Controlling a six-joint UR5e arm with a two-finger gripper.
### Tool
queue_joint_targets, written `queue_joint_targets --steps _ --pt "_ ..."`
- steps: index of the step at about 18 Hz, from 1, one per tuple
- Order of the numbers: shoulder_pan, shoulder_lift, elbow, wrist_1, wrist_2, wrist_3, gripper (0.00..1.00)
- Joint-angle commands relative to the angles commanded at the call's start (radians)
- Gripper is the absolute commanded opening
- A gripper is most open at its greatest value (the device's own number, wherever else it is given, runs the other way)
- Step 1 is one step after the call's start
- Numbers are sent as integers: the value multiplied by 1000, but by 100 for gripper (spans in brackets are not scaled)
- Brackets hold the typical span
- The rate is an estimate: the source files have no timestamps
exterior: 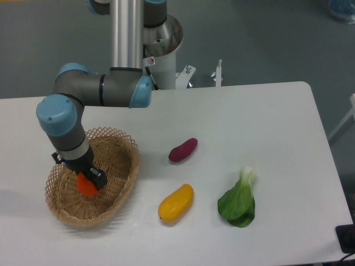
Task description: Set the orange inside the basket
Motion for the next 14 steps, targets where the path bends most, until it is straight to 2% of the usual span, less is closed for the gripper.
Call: queue_joint_targets --steps 1,3,5,8,11,14 --pt "2 2 0 0 0 -12 100" --pt "43 50 -3 -3 -15 -5 100" --pt "67 57 -3 -3 -14 0 100" --pt "179 89 0 -2 -17 17 100" --pt "270 87 3 -9 -21 127 100" --pt "391 95 -3 -14 -21 196 100"
